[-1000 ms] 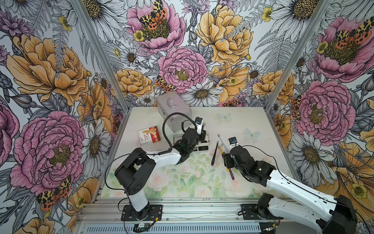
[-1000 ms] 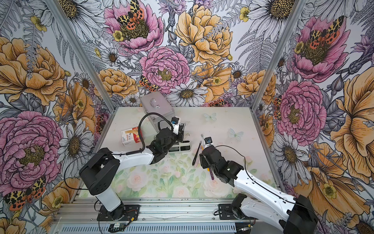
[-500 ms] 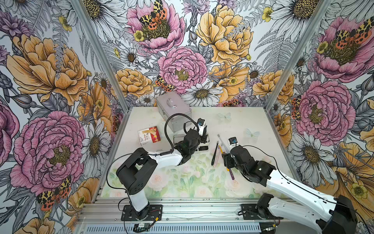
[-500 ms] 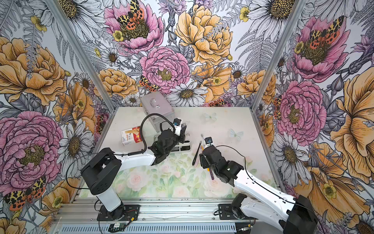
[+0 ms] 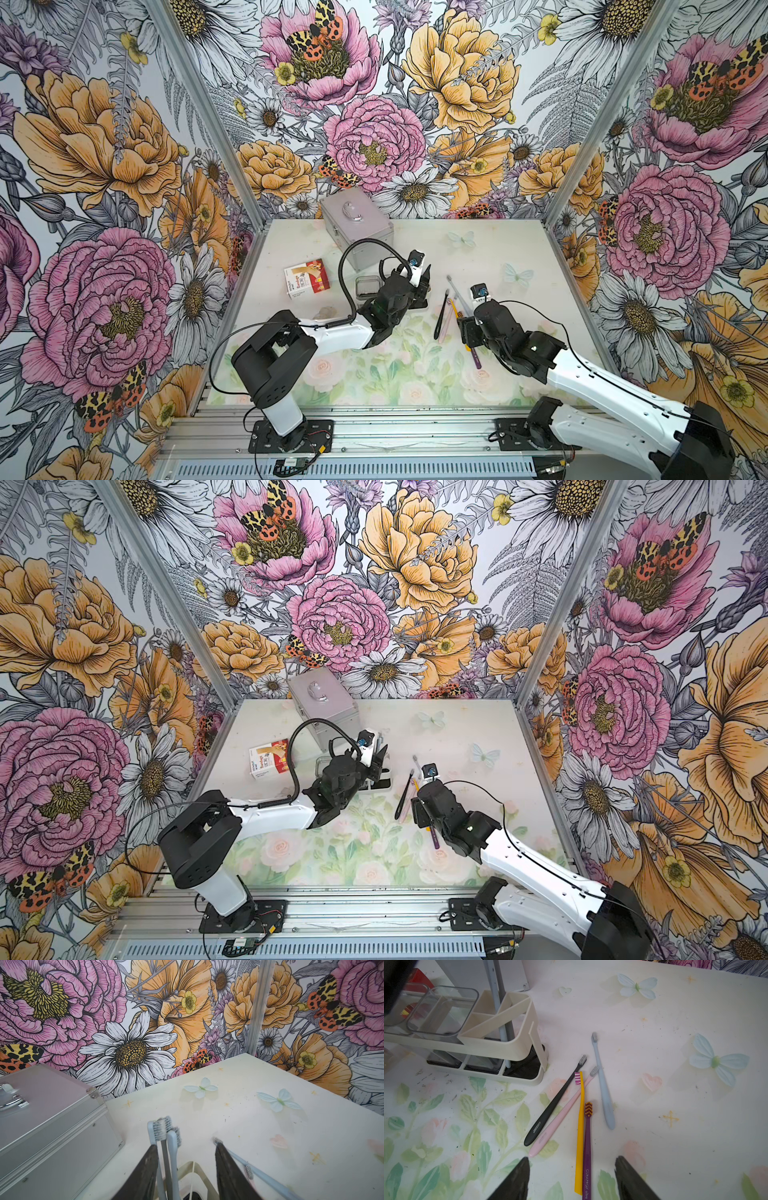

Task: Place the toothbrush into the toothbrush holder
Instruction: Place the toothbrush in the toothbrush holder.

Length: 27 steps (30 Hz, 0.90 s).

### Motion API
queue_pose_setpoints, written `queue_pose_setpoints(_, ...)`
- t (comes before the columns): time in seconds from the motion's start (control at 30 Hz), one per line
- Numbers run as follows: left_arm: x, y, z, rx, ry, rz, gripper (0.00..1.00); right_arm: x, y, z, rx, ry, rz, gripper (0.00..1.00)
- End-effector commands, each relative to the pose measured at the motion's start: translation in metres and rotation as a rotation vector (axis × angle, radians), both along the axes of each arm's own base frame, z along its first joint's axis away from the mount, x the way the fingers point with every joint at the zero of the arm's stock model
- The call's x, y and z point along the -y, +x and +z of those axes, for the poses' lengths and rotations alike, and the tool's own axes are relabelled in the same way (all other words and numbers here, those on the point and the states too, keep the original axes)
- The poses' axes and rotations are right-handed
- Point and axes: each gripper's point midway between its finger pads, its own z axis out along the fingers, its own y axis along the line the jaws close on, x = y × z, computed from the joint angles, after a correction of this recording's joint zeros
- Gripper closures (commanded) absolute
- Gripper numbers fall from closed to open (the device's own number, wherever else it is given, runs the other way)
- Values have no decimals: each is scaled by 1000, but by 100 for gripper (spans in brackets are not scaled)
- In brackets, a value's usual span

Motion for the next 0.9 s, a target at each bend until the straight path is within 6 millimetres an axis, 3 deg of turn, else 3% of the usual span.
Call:
queue_pose_setpoints(0.0, -12, -14, 44, 88, -67, 32, 51, -2, 6, 4, 2, 19, -11, 33)
queue_pose_setpoints(0.17, -27, -36, 65, 89, -87, 74, 48, -2, 14, -14, -75, 7, -28, 33)
queue_pose_setpoints(0.3, -30, -51, 63, 30, -130, 61, 46, 1, 20, -40, -173, -12, -50, 37)
queue_pose_setpoints(0.53, -23, -55, 38, -54, -140, 47, 44, -5, 23, -63, -255, -34, -43, 53)
queue_pose_setpoints(0.87, -9, -54, 13, -143, -182, 14, 43, -13, 26, -79, -297, -33, -24, 58)
